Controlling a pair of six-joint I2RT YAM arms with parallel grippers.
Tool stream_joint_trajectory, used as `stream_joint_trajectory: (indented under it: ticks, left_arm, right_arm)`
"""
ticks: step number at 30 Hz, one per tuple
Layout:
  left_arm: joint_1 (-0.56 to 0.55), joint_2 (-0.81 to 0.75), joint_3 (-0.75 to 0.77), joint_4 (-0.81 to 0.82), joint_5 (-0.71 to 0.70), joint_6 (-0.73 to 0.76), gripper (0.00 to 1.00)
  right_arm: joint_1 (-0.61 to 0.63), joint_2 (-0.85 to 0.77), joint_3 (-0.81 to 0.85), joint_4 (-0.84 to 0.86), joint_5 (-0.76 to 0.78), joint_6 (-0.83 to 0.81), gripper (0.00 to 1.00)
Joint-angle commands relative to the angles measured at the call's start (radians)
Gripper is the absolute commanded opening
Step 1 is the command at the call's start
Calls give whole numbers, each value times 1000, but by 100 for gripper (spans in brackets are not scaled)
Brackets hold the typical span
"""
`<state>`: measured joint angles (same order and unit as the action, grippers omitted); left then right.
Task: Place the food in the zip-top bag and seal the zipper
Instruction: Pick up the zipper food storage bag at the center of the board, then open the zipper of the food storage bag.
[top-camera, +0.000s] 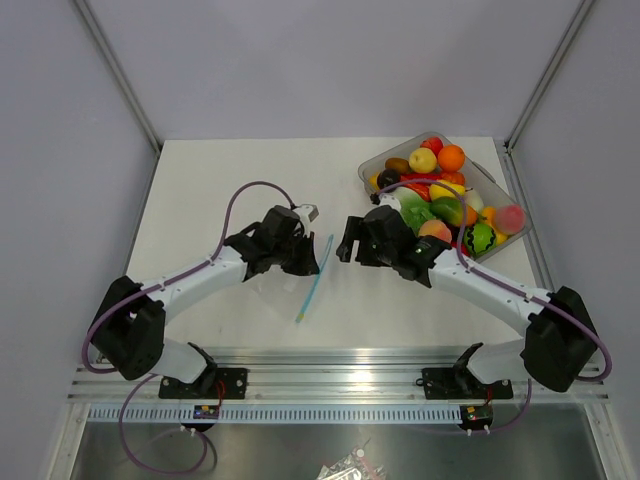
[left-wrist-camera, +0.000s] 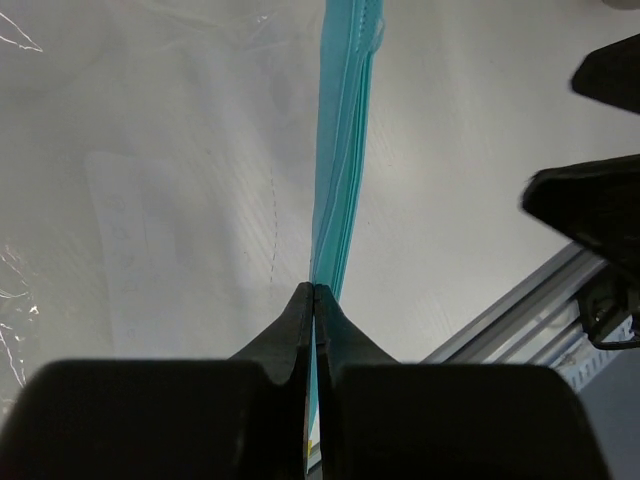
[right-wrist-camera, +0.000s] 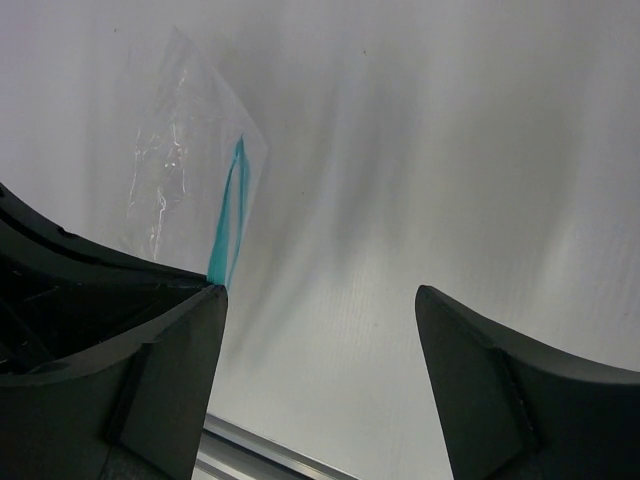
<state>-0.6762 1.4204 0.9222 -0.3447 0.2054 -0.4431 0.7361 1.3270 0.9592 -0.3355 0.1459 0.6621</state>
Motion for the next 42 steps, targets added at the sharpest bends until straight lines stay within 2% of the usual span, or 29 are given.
stream_joint_trajectory:
  ticks: [1, 7, 37, 41, 42]
  left_arm:
    - [18, -18, 12, 72, 92, -34, 0]
    - [30, -35, 7, 72, 98, -43, 0]
    - [69, -46, 7, 98, 149, -68, 0]
    - [70, -49, 10, 102, 161, -71, 0]
    - [70, -48, 9, 102, 161, -71, 0]
  right_arm:
    - [32, 59, 44, 81, -23, 34, 83]
    - [51, 118, 44, 122, -49, 59, 75]
    - [72, 205, 47, 176, -48, 74, 74]
    - [72, 242, 72, 205, -57, 82, 67]
    - [72, 262, 76, 208, -63, 82, 61]
